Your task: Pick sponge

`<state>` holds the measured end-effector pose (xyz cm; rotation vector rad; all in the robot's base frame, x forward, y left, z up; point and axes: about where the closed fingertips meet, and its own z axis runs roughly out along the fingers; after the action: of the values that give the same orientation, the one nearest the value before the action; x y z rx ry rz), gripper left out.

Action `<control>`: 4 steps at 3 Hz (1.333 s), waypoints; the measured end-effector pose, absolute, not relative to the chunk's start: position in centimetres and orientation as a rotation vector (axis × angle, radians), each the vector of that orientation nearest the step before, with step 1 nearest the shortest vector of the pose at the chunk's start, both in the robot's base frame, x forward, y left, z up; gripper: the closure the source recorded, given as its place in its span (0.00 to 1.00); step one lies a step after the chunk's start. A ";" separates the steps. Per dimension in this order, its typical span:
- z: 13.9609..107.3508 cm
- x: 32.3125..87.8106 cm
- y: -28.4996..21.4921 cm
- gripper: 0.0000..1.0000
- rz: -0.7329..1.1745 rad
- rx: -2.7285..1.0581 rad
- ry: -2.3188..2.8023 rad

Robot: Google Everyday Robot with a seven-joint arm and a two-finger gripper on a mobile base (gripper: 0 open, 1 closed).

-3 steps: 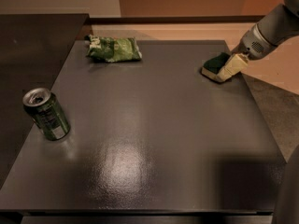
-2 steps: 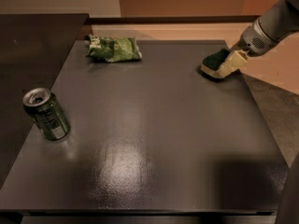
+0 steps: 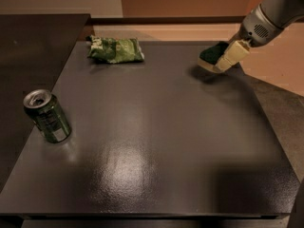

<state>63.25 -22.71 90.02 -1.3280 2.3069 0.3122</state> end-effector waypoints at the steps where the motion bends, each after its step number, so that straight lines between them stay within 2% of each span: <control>1: 92.1 62.0 -21.2 1.00 0.318 -1.377 2.284; 4: 96.1 59.5 -18.9 1.00 0.314 -1.479 2.200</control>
Offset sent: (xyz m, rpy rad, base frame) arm -0.0429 0.0370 0.0708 -0.0072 -0.0306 0.1086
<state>59.53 -18.94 96.10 -1.4789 2.2002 0.3135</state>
